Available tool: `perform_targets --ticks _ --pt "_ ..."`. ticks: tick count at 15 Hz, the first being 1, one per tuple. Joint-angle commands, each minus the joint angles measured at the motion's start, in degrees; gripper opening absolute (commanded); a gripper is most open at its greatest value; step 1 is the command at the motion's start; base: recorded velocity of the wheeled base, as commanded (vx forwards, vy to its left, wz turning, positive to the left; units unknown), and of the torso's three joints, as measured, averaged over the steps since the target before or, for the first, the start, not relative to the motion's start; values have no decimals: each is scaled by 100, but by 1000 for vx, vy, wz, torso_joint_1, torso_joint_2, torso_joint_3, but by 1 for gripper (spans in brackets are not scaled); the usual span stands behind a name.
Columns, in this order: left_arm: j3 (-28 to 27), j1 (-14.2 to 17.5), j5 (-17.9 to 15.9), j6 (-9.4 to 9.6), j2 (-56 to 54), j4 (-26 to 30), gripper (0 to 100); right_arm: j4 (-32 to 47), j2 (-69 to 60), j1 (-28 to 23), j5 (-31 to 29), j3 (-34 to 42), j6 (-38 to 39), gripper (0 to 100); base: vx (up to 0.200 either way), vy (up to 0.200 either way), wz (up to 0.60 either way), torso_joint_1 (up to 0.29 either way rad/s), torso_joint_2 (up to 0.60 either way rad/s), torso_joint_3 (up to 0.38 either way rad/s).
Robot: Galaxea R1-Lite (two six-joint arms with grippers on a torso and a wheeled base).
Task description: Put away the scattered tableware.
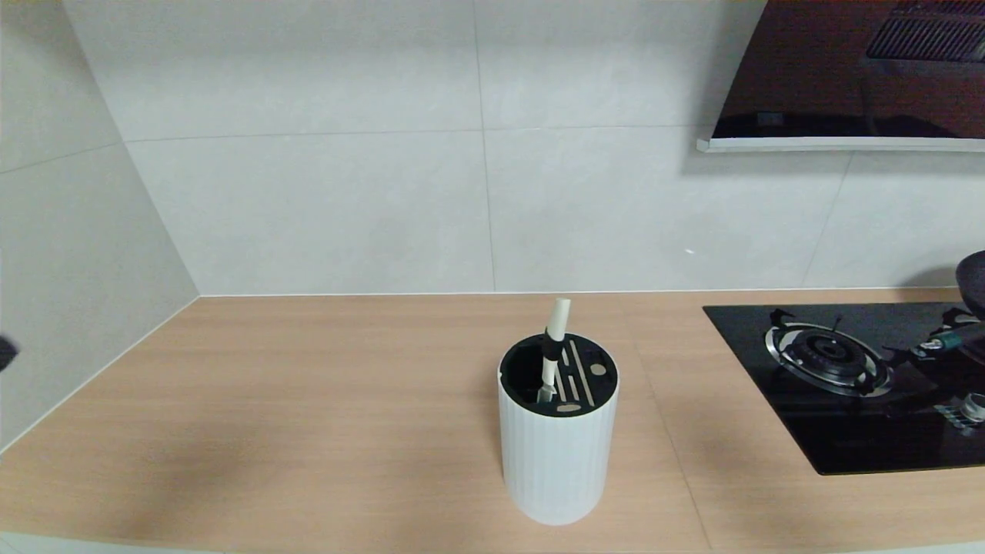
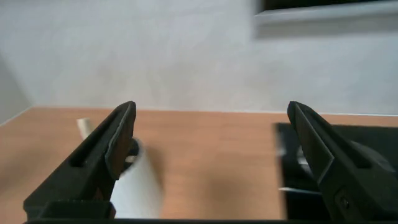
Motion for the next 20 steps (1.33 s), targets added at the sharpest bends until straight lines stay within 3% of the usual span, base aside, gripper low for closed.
perform_targets --ticks 1,4,8,9,11,12,14,16,17,18,20 --pt "119 1138 -359 -3 -2098 1260 100 1357 -2078 -635 116 184 -66 100 0 0 0 0 0 0" --pt "181 1559 -490 14 -2845 1902 100 2350 -3089 -1048 274 193 -312 100 0 0 0 0 0 0" --pt "251 2069 81 -12 -2968 2051 100 2157 -3080 -1461 19 641 -286 100 0 0 0 0 0 0" --pt "365 2526 -42 58 -3285 2068 100 1946 -3080 -1575 10 940 -295 100 0 0 0 0 0 0" --pt "550 2632 -315 225 -3522 2077 100 1665 -3097 -1760 10 1151 -295 100 0 0 0 0 0 0" --pt "796 2649 -33 304 -3522 2051 100 1550 -3493 -2147 414 1503 -347 100 0 0 0 0 0 0" --pt "1113 2649 -25 339 -3522 2042 100 1506 -3642 -2217 669 2012 -330 100 0 0 0 0 0 0" --pt "1631 2649 -16 533 -3522 1998 100 1181 -3642 -2217 661 2548 -339 100 0 0 0 0 0 0" --pt "2071 2649 -16 638 -3522 1761 100 856 -3642 -2217 687 2988 -339 100 0 0 0 0 0 0" --pt "2624 2640 -25 796 -3522 1321 100 1005 -3651 -2217 766 2979 -277 100 0 0 0 0 0 0" --pt "3573 2640 -77 1333 -3522 355 100 1181 -3651 -2217 1162 2988 -277 100 0 0 0 0 0 0"
